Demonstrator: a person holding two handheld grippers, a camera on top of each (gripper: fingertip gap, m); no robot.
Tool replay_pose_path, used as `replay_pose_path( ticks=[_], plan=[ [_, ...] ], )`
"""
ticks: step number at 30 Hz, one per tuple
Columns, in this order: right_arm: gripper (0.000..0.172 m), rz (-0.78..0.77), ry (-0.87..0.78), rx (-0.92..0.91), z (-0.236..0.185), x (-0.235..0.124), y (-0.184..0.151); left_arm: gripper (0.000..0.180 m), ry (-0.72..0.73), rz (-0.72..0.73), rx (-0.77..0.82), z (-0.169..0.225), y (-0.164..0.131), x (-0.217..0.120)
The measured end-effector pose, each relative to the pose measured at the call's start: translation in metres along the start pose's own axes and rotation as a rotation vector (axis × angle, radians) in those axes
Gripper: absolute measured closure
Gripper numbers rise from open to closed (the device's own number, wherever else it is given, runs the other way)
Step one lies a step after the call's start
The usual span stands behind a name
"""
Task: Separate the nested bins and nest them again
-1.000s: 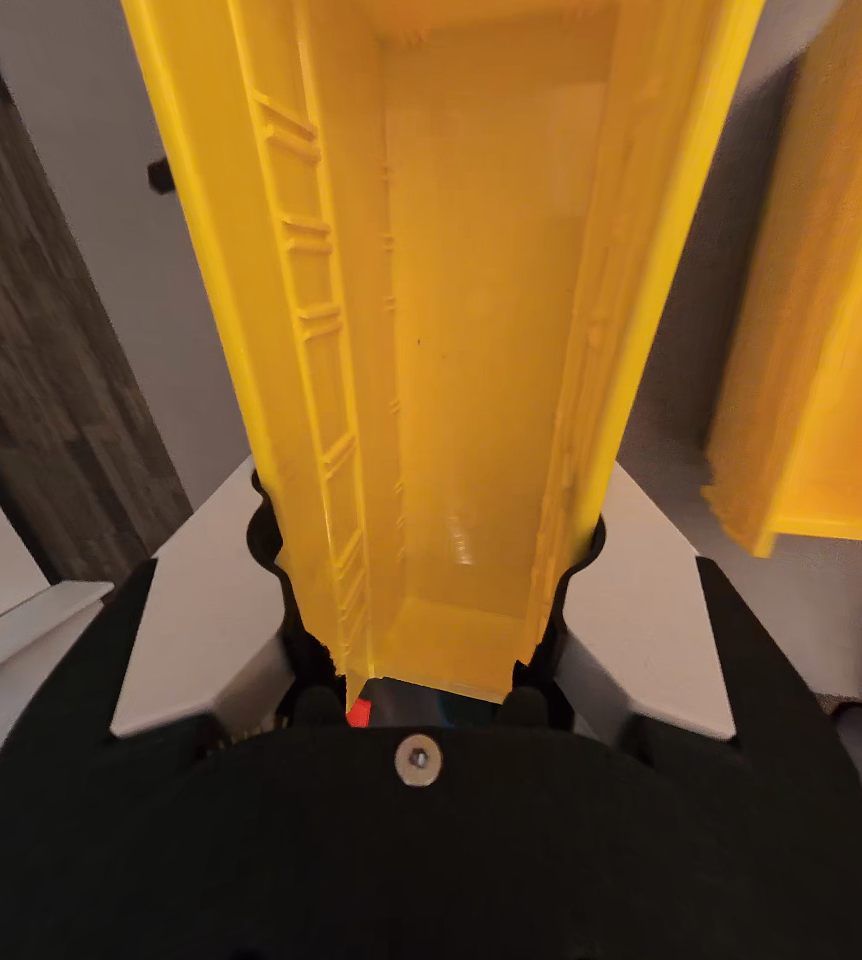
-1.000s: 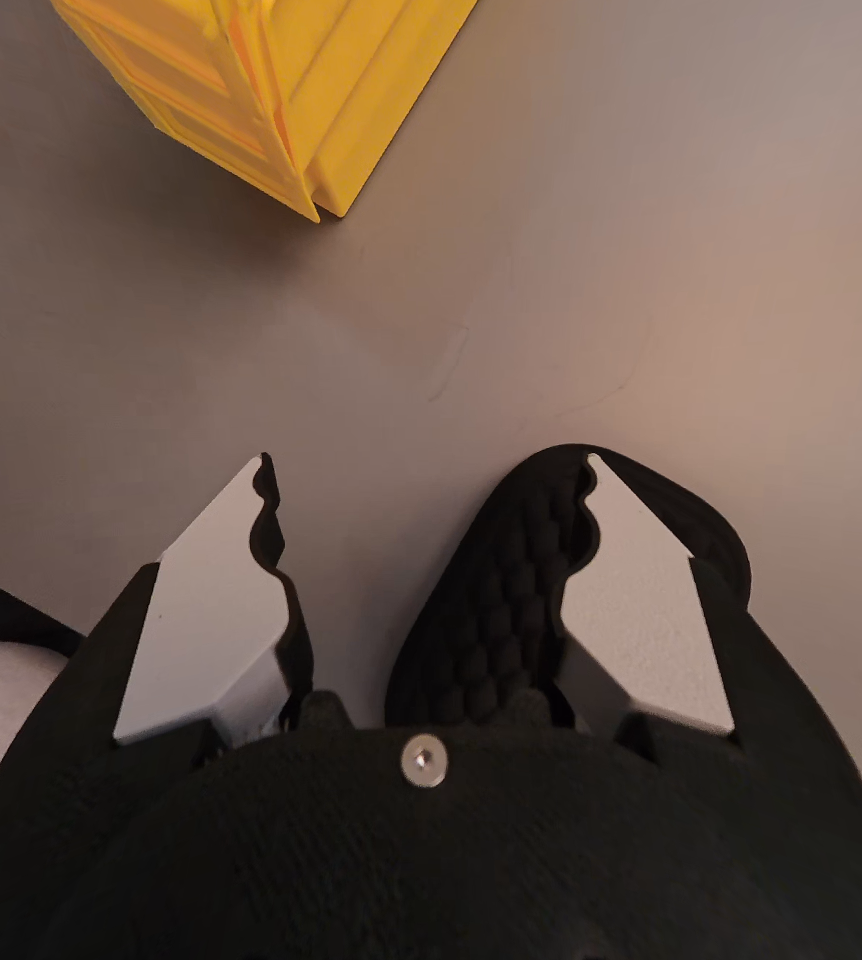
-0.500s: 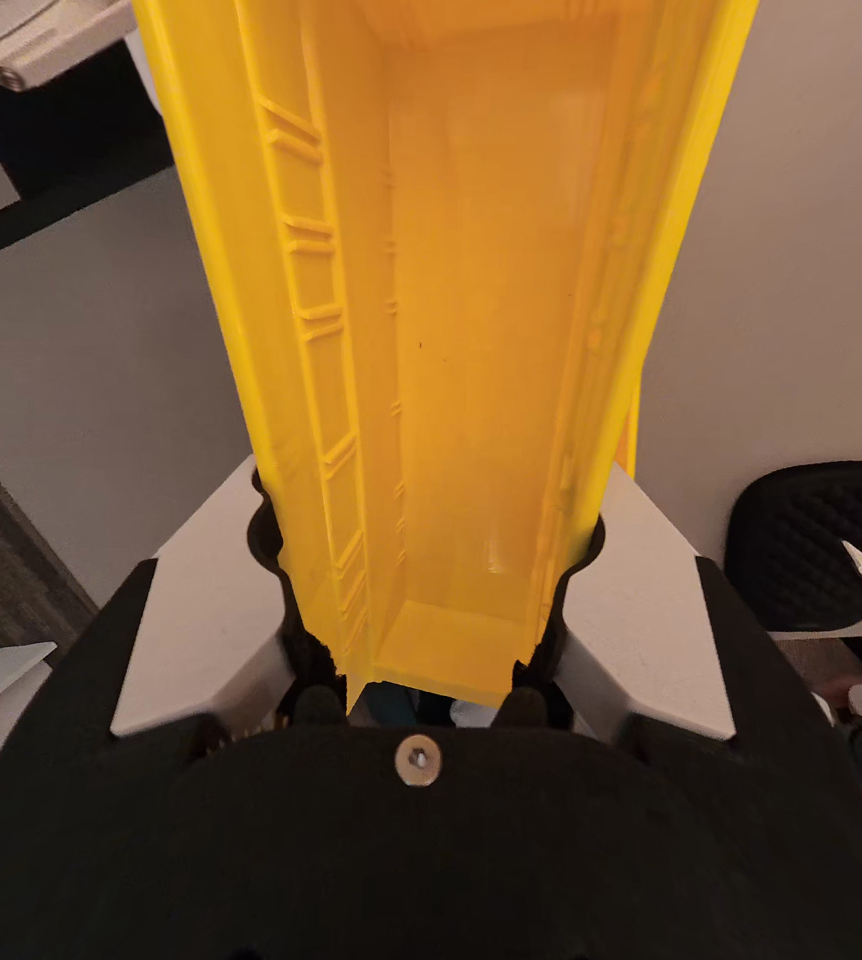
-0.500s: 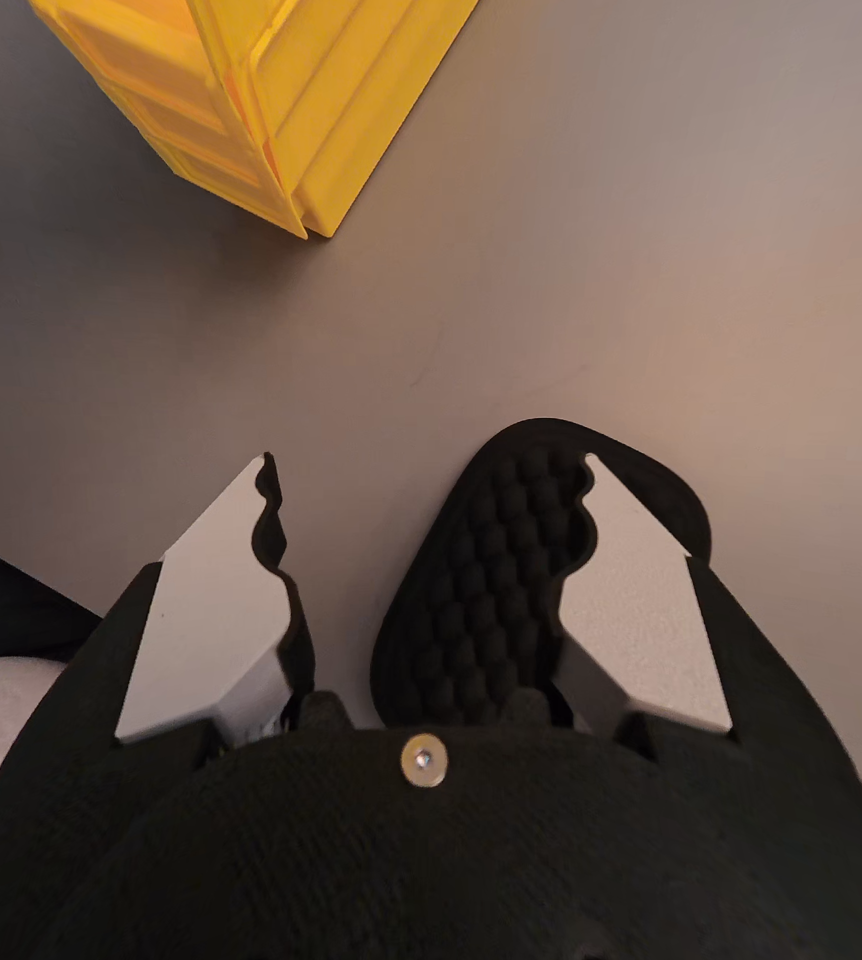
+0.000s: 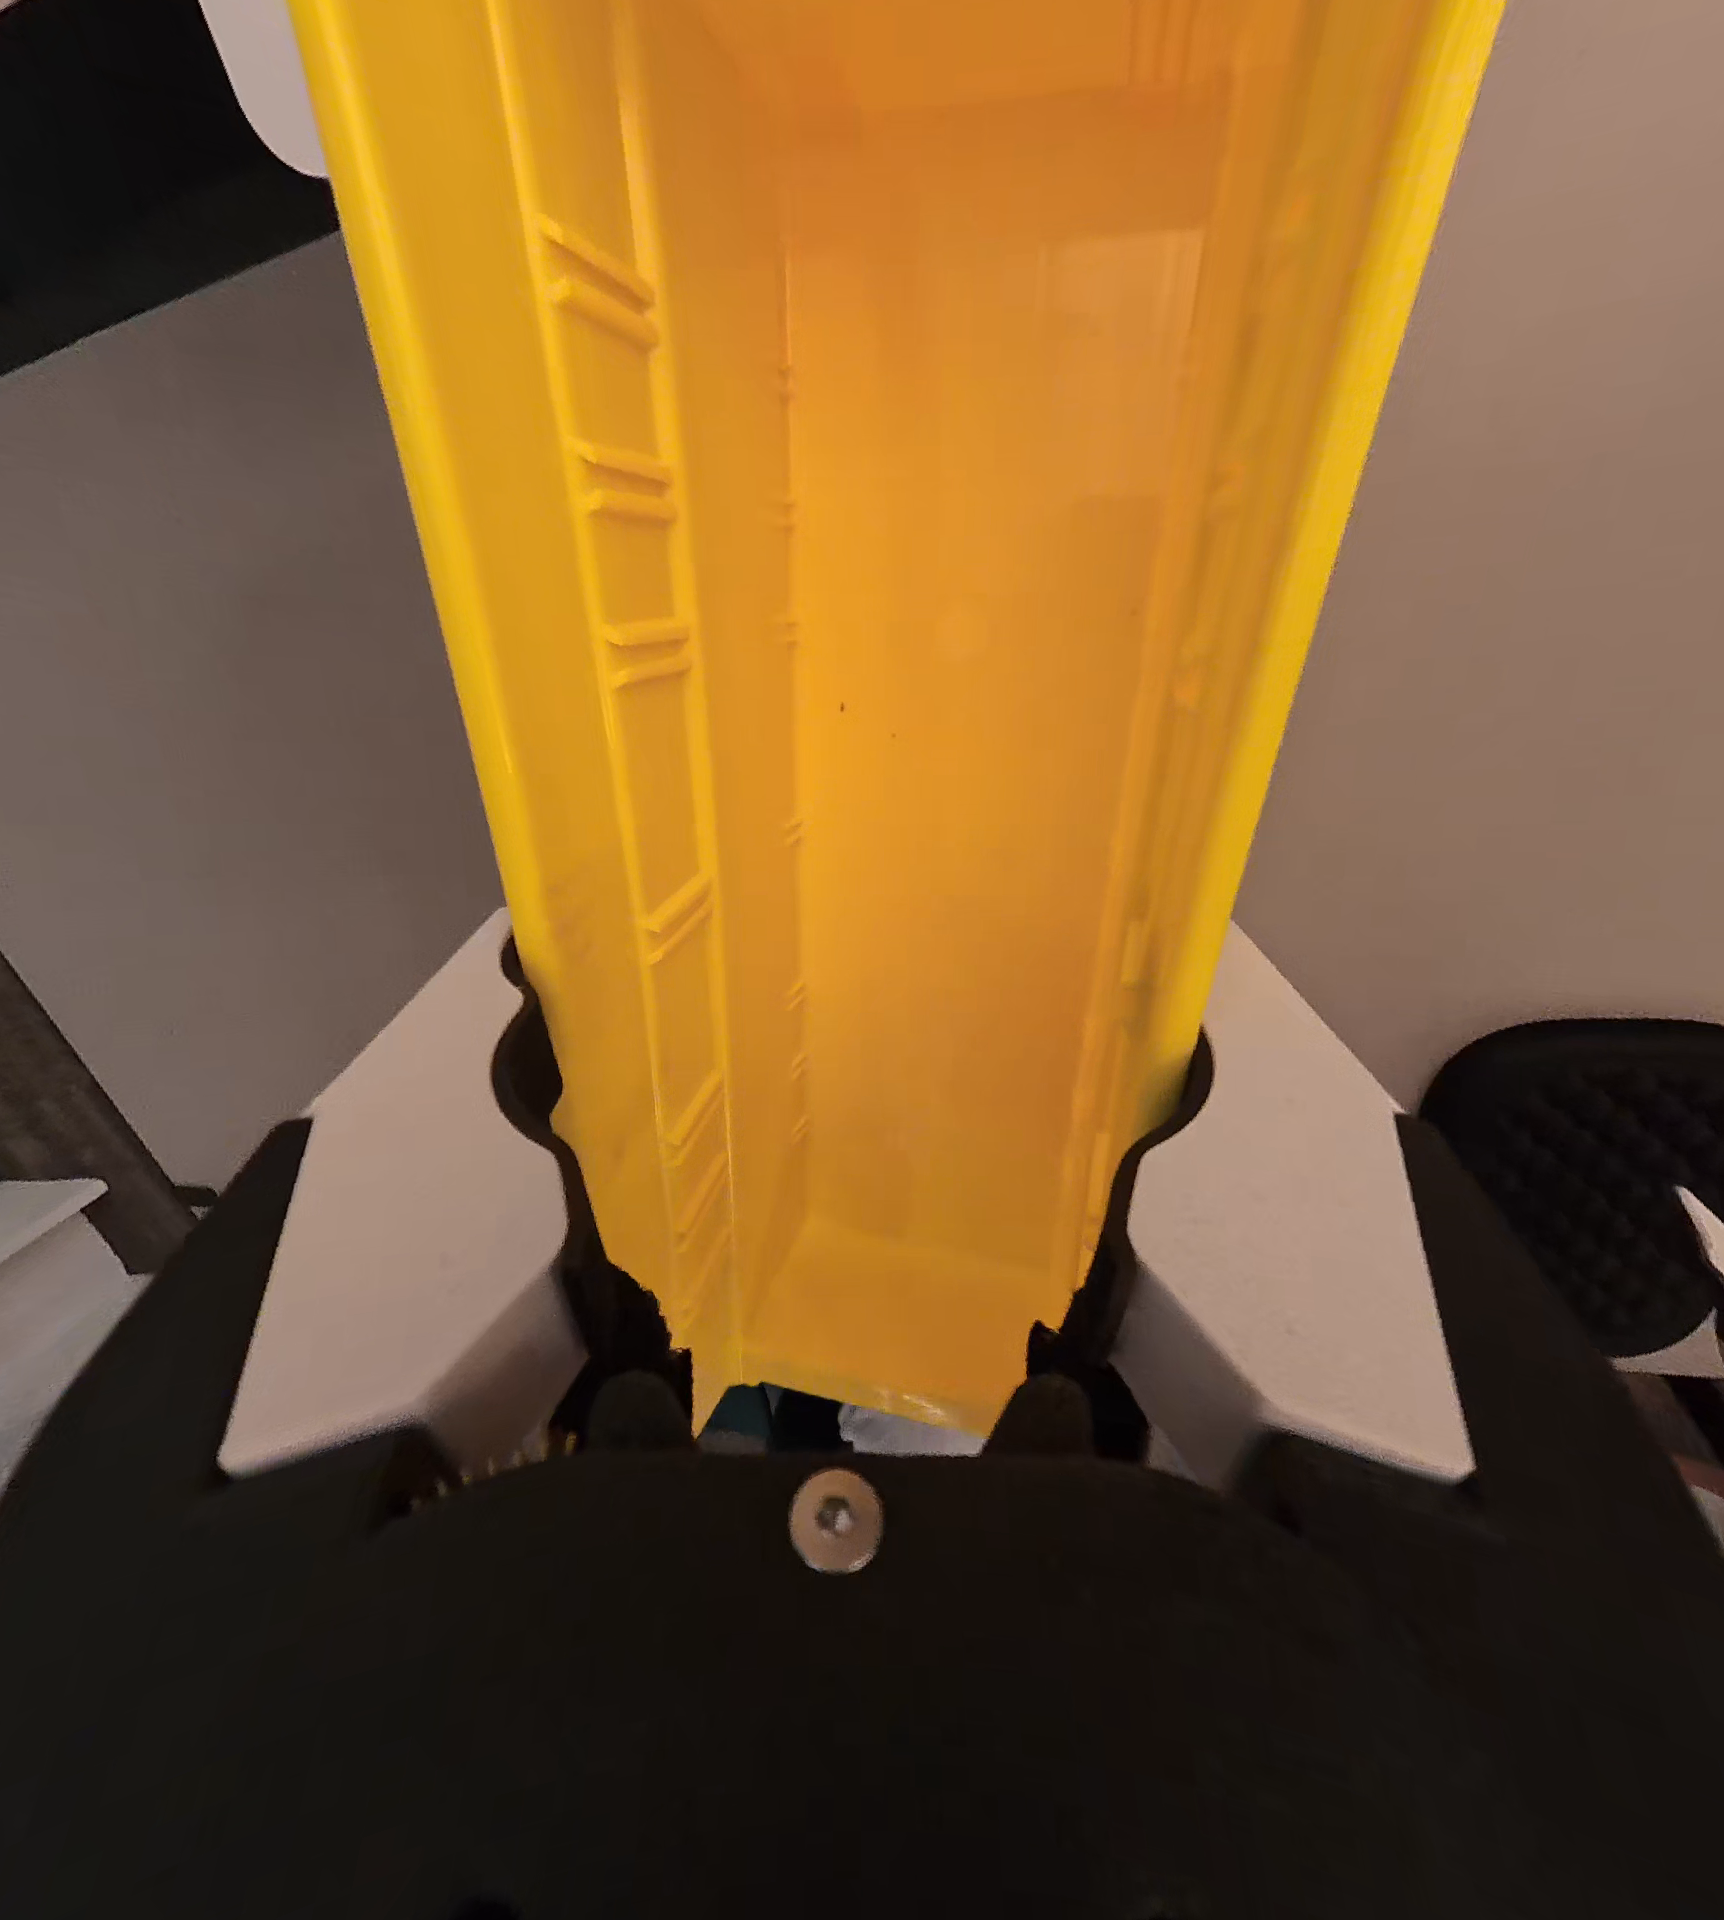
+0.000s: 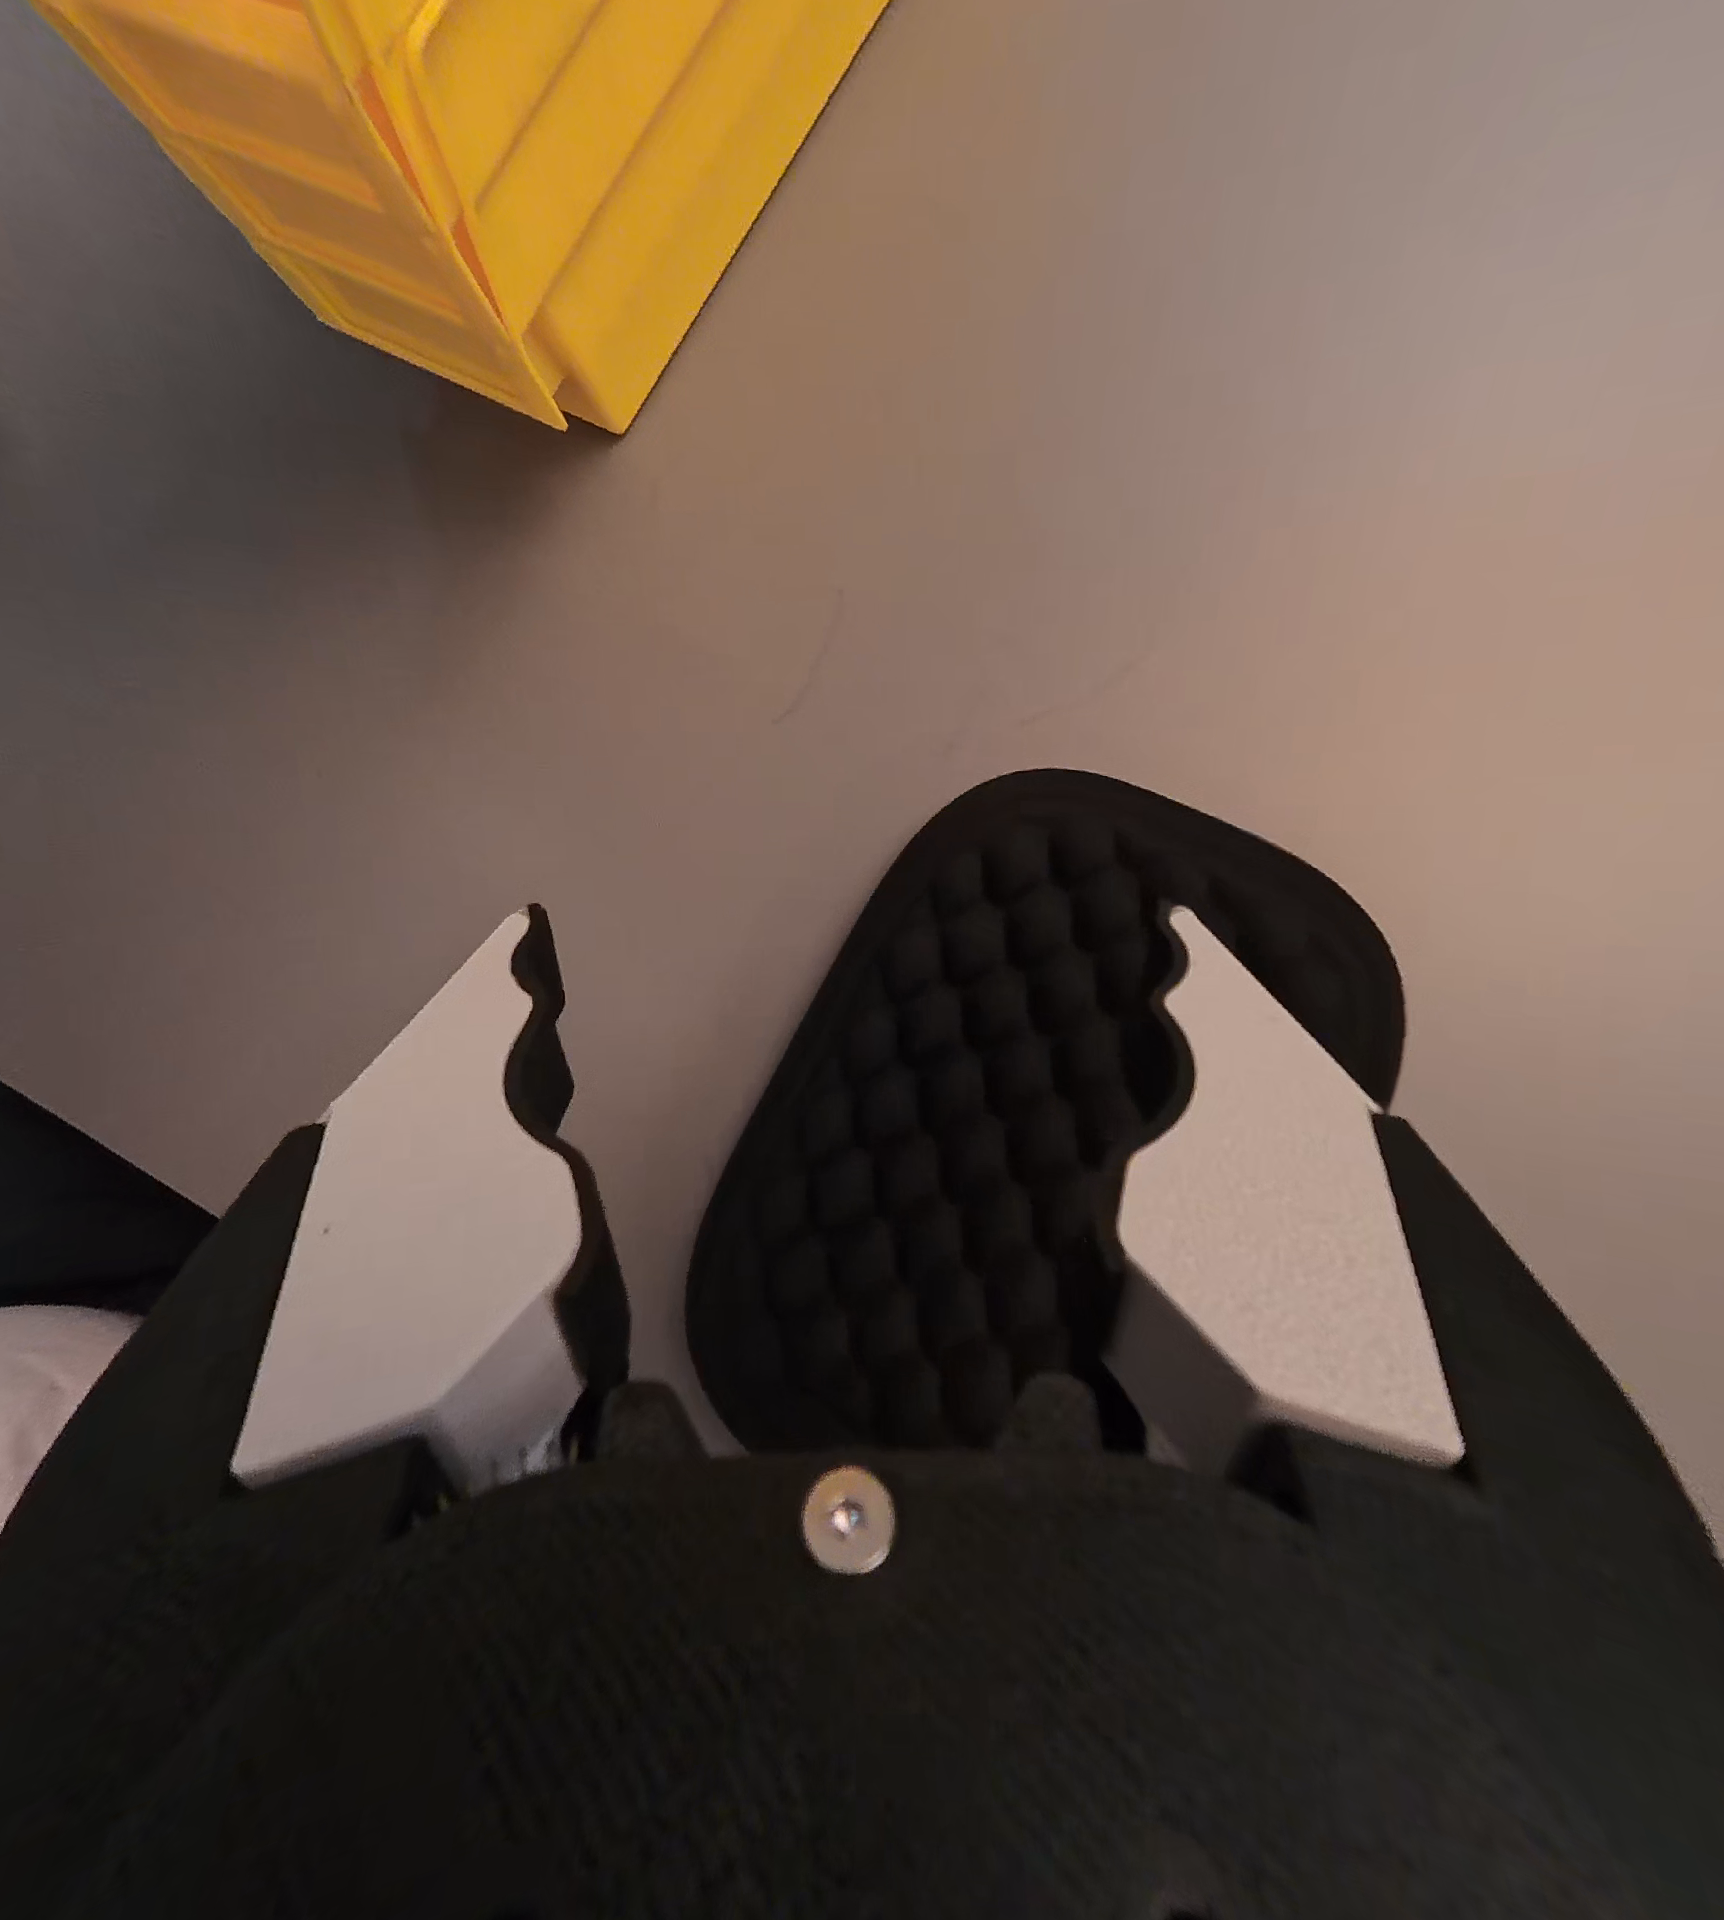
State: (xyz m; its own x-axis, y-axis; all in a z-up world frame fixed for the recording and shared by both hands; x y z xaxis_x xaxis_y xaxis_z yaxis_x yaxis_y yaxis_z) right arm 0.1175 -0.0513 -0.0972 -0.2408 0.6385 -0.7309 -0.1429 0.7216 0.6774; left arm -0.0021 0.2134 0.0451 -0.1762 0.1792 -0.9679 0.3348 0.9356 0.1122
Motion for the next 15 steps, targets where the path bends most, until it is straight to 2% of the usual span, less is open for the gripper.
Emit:
replay_pose_path(
  ticks=[7,15],
  plan=[
    [0.06,0.026,0.018,0.04,0.005,-0.003,-0.013,0.063,-0.02,0.0,-0.066,0.01,0.006,0.024],
    [0.06,0.005,0.047,0.076,0.005,0.002,-0.019,0.065,-0.004,0.151,-0.101,0.014,0.022,0.051]
  ],
)
Point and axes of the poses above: each gripper's, where its closed fingertips meet, x out along the fingers, y out of its top, z = x × y across the jaws, the point moved 1 cm from there along -x, back along the fingers, and after that the axes turned 8 degrees about -x, right-handed, at the moved point
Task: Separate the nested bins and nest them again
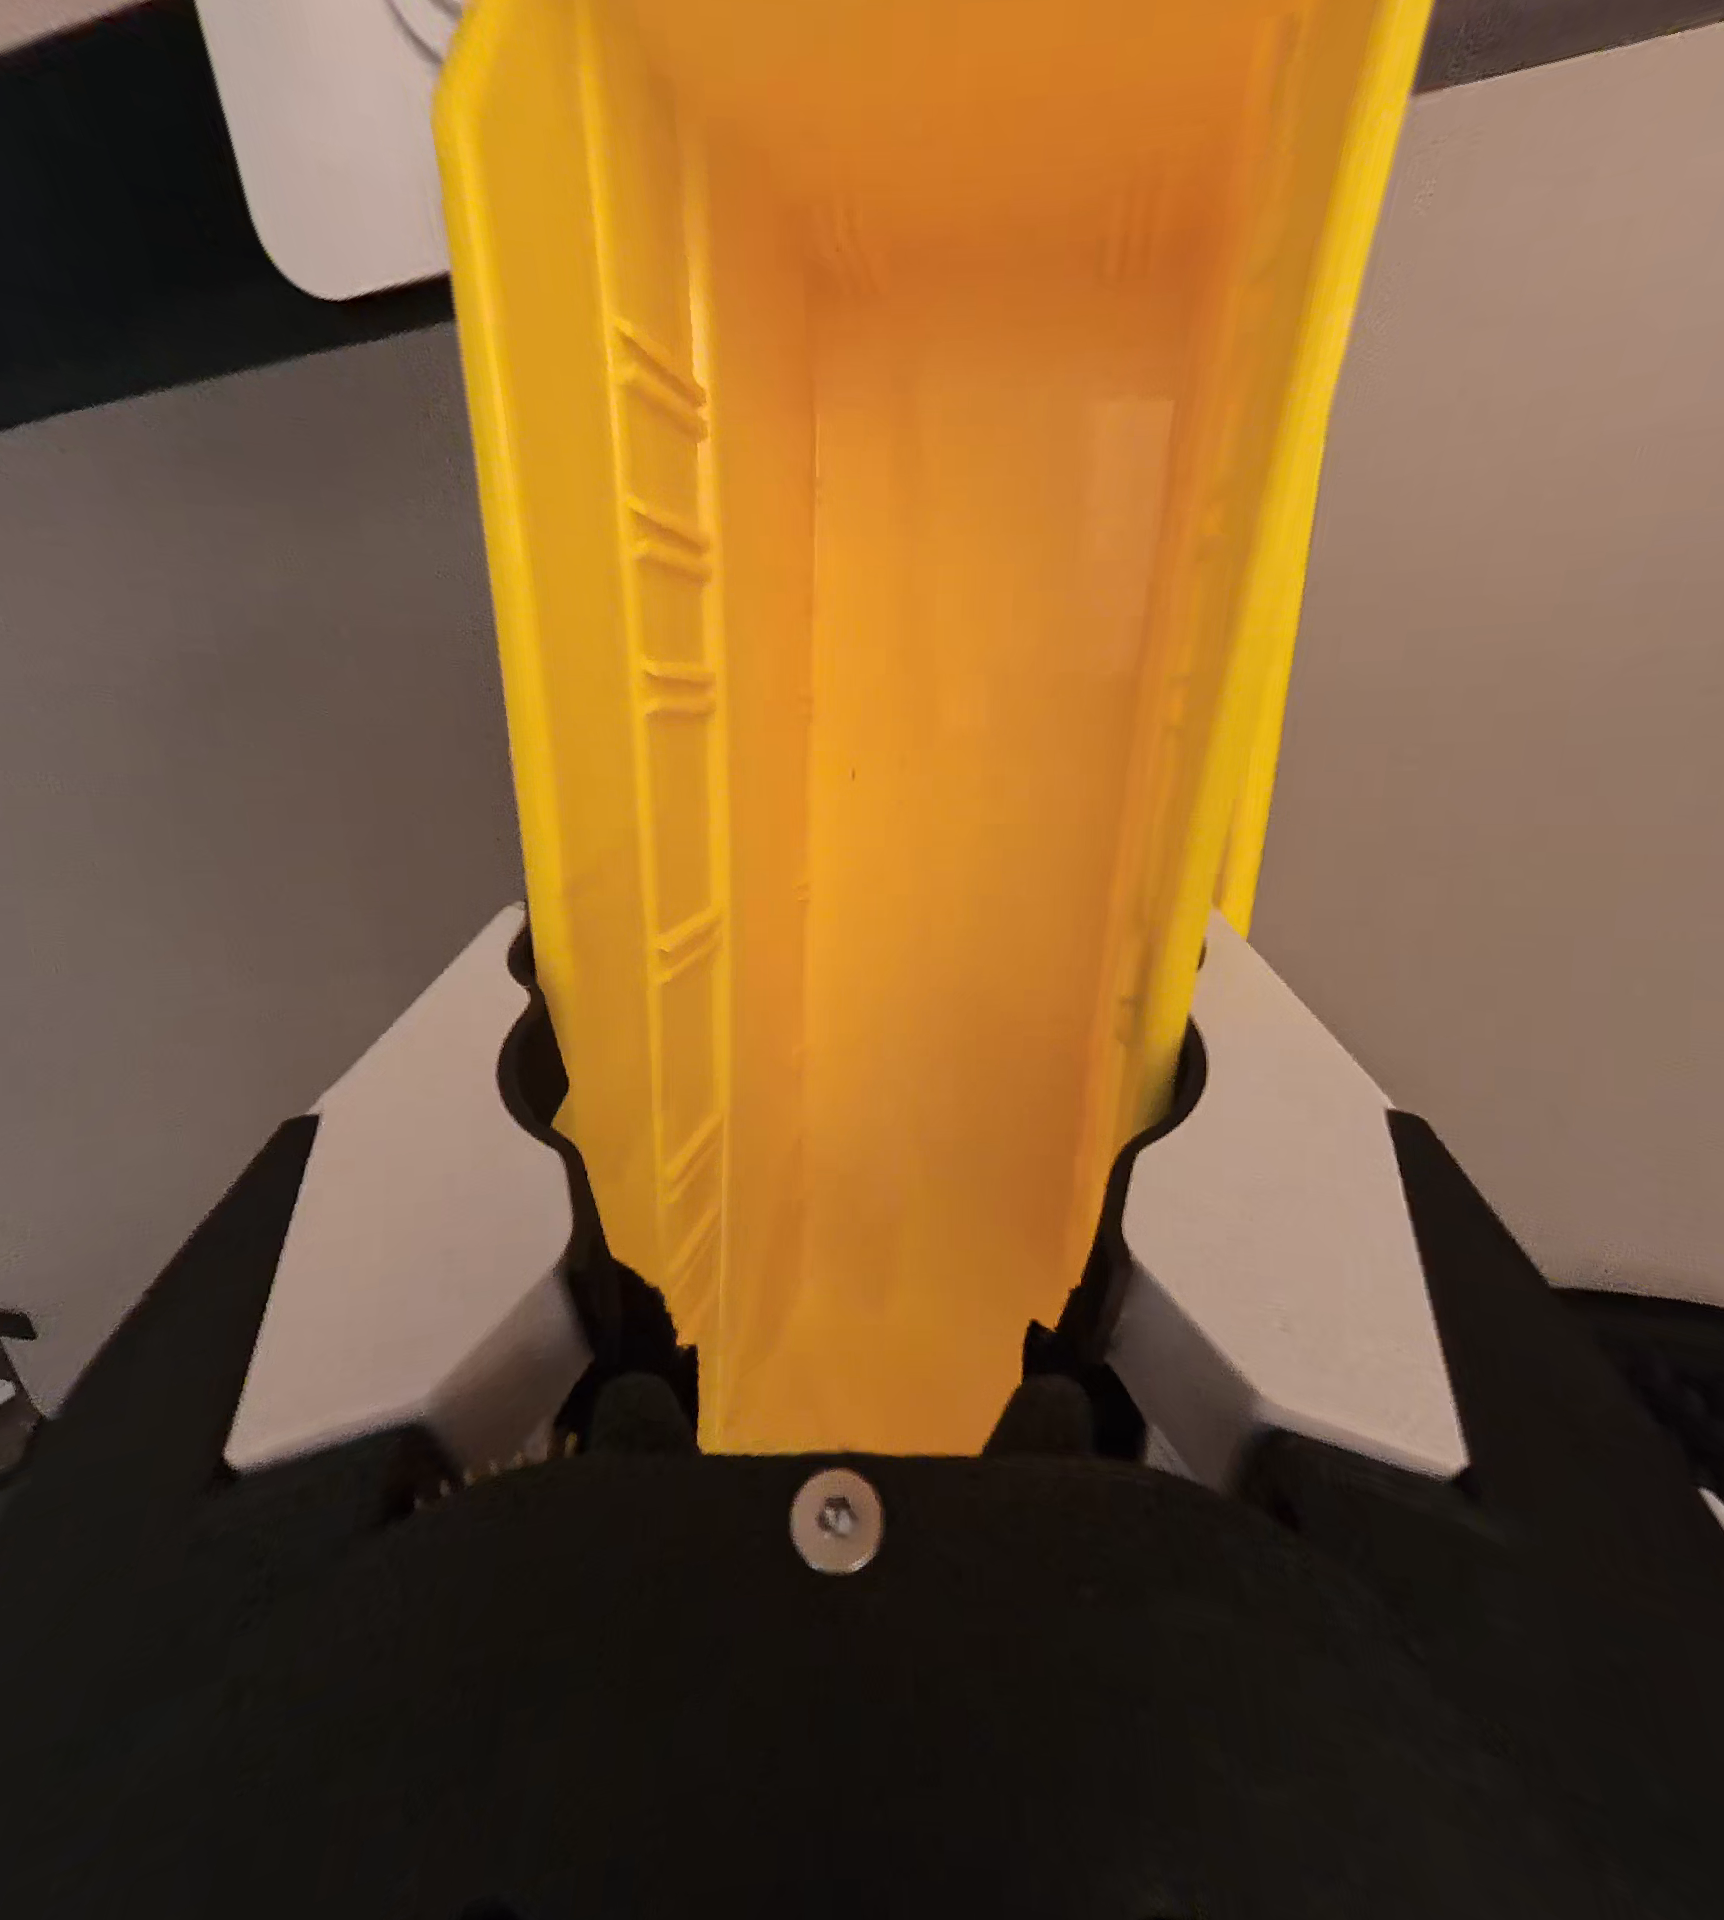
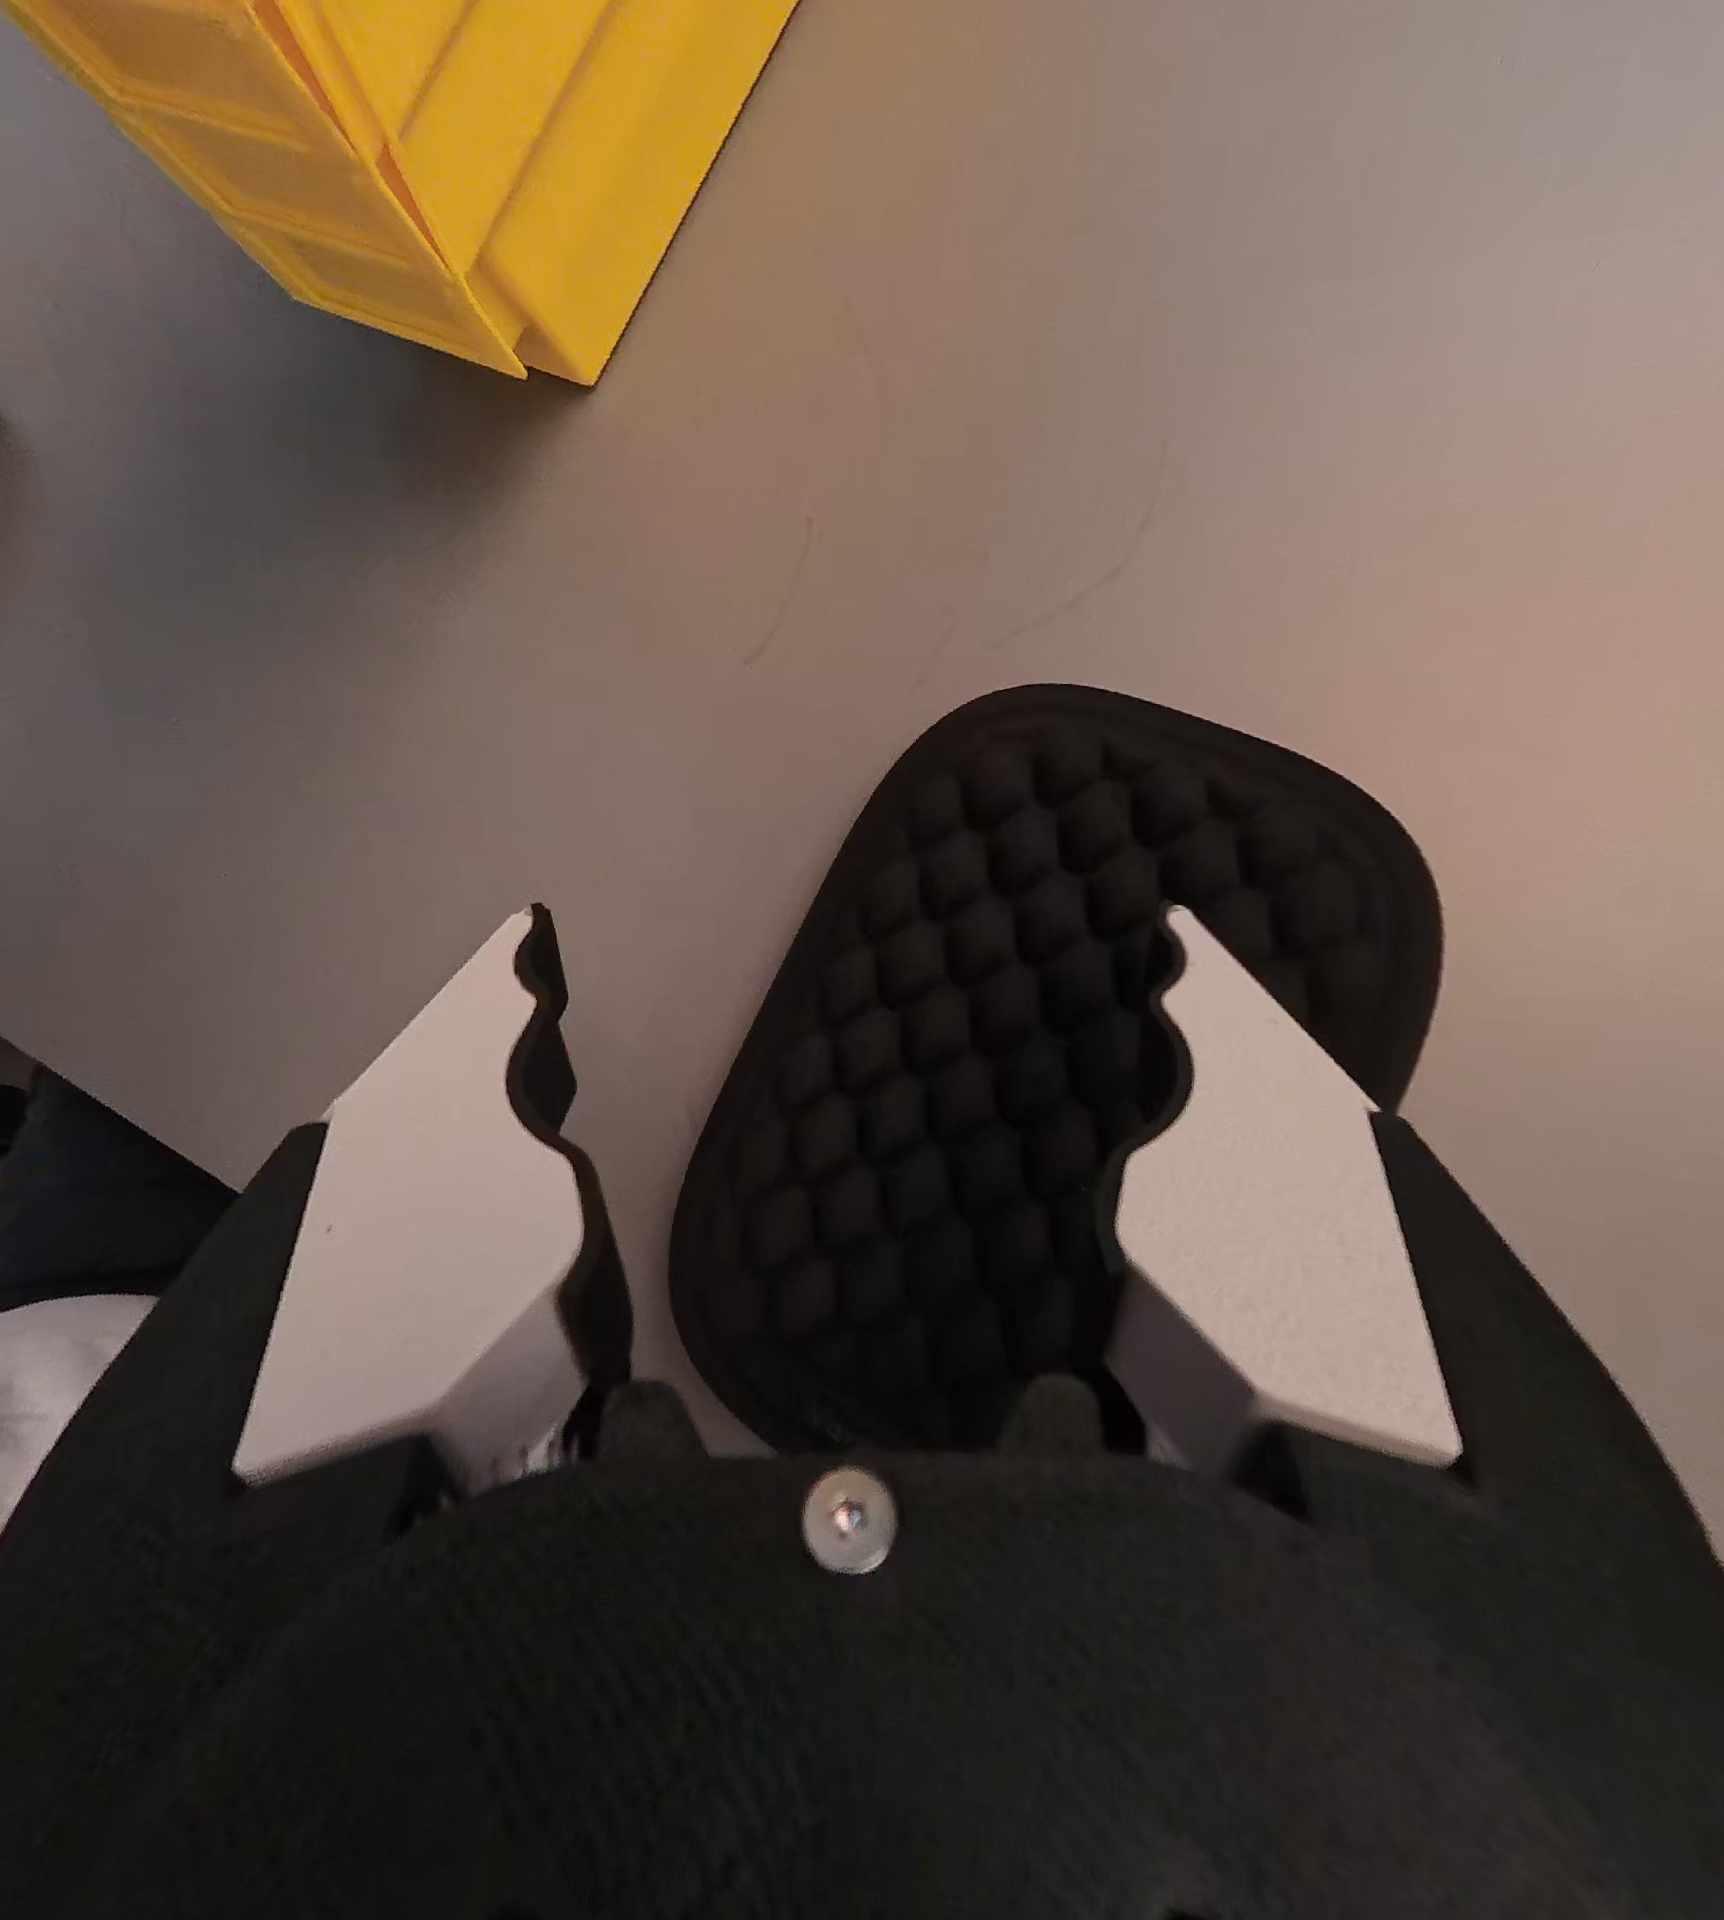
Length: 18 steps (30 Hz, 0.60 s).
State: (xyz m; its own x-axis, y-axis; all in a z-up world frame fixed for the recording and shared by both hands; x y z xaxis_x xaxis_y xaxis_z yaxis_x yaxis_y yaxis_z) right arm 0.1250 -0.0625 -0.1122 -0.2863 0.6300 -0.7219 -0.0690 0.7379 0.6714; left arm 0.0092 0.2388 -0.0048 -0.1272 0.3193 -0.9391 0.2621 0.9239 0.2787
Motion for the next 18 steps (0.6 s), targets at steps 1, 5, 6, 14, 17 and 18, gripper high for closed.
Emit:
replay_pose_path(
  ticks=[1,5,6,14,17,18],
  plan=[
    [0.06,-0.006,0.0,-0.005,-0.001,0.001,-0.001,0.066,0.003,0.004,0.001,0.0,0.0,0.0],
    [0.06,-0.024,-0.006,-0.016,-0.005,0.004,-0.003,0.065,-0.002,0.002,0.003,0.0,0.0,0.001],
    [0.06,-0.025,-0.007,-0.017,-0.006,0.005,-0.003,0.064,-0.004,0.001,0.003,0.0,0.0,0.001],
    [0.064,0.034,-0.039,-0.105,-0.014,0.005,0.02,0.067,0.082,-0.047,0.168,-0.017,0.003,-0.025],
    [0.065,0.052,-0.024,-0.128,-0.024,0.007,0.034,0.068,-0.066,-0.031,0.184,0.001,-0.001,-0.035],
    [0.065,0.046,-0.021,-0.134,-0.028,0.009,0.037,0.068,-0.126,-0.045,0.186,0.01,-0.005,-0.037]
  ],
)
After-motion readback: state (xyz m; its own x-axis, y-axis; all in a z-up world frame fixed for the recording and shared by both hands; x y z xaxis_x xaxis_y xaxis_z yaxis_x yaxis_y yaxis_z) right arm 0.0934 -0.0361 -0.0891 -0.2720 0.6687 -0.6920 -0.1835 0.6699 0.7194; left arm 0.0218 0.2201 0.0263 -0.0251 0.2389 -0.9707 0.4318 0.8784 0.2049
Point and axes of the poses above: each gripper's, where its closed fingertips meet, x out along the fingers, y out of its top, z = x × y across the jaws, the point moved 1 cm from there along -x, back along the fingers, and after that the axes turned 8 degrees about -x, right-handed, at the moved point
